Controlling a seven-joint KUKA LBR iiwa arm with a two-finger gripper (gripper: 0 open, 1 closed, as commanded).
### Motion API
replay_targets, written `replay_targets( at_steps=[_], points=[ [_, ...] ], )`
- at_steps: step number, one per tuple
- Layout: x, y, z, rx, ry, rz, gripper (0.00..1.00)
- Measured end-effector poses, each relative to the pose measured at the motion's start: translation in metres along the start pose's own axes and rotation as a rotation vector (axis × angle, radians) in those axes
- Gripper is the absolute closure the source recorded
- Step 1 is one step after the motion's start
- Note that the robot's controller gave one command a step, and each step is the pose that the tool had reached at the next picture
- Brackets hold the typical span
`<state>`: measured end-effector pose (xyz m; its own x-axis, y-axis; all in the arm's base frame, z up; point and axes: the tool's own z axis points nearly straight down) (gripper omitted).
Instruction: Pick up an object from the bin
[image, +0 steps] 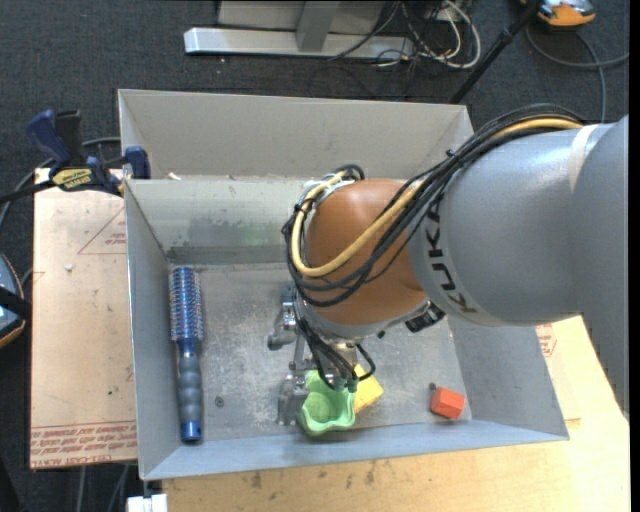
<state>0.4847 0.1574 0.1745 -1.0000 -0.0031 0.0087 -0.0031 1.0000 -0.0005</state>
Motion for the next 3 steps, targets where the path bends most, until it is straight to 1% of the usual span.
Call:
replay_targets(
  at_steps=[1, 2, 3],
  points=[
    [-0.017, -0.060, 0.051, 0.002, -0.005, -0.303, 0.00],
    [-0.025, -0.066, 0.096, -0.001, -0.015, -0.405, 0.00],
    [-0.025, -0.066, 0.092, 0.000, -0.010, -0.406, 1.00]
  ],
)
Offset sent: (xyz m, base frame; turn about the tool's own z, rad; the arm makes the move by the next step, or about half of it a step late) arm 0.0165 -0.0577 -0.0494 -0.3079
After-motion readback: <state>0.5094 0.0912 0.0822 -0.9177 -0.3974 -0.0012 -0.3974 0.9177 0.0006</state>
